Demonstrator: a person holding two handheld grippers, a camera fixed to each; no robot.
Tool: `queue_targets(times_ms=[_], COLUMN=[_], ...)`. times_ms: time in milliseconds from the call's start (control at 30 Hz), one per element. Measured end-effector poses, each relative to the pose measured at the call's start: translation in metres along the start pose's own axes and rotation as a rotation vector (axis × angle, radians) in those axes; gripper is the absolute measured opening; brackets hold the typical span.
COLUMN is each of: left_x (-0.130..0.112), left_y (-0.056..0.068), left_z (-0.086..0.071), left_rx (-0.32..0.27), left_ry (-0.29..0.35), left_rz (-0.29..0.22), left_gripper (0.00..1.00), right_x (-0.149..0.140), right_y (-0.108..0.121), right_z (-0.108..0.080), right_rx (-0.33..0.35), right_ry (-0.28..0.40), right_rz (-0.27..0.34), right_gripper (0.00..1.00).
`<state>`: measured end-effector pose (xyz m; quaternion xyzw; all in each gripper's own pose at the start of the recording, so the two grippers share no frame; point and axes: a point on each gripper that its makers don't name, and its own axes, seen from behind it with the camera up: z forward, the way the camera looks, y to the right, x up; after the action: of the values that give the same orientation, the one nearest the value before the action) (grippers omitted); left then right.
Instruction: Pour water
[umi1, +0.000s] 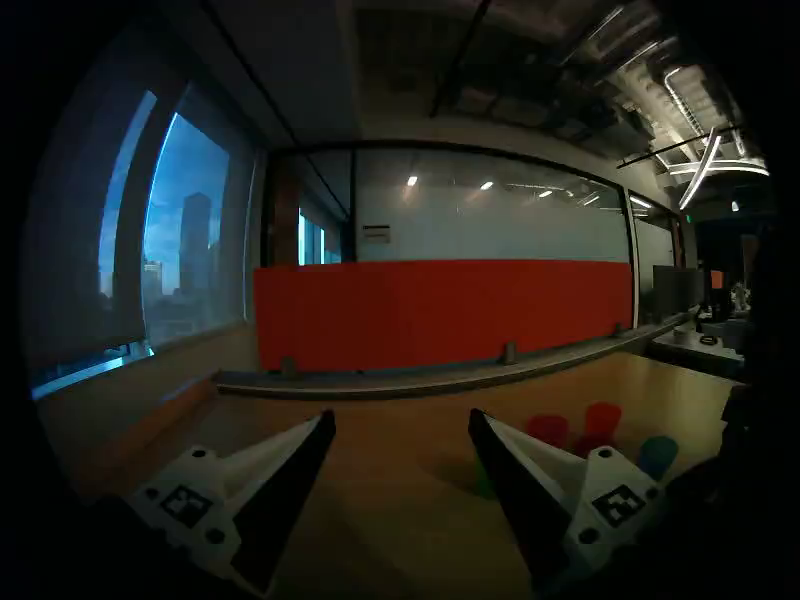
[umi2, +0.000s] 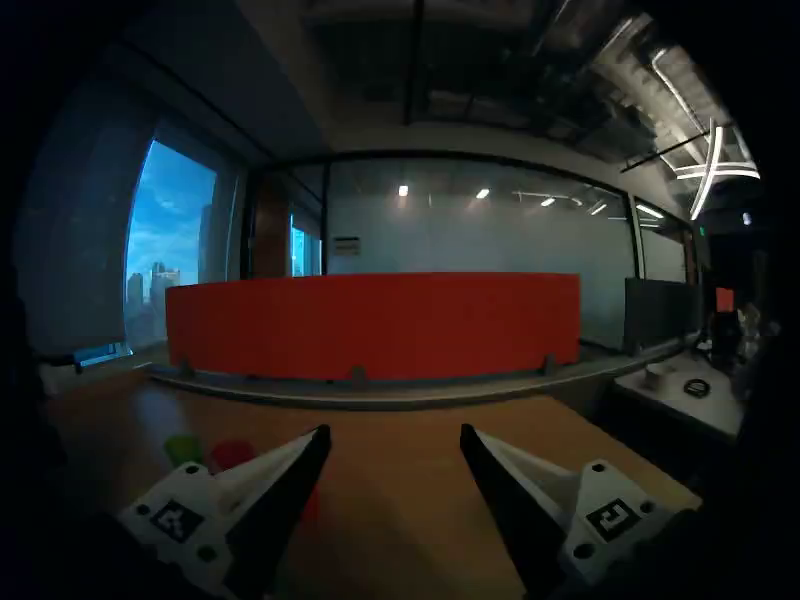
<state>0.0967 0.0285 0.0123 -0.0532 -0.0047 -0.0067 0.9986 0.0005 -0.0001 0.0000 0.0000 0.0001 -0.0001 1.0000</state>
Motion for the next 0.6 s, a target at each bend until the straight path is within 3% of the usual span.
queue_targets(times_ms=[200,400,600], left_x=[0.034,0.040,0.041], left_y=[0.005,0.010,0.026], left_z=[0.011,0.022,0.027], left_rx=[-0.034,-0.059,-0.138], left_ry=[0.008,-0.001,-0.015], left_rz=[0.028,0.063,0.081], left_gripper=[0.99,0.99,0.99], right_x=[0.043,0.055,0.054], right_y=[-0.010,-0.021,-0.039], right_z=[0.003,0.004,0.006], right_rx=[0.004,0.023,0.111], right_ry=[0.019,0.021,0.005], right_rz=[-0.023,-0.034,-0.025], right_gripper=[1.00,1.00,1.00])
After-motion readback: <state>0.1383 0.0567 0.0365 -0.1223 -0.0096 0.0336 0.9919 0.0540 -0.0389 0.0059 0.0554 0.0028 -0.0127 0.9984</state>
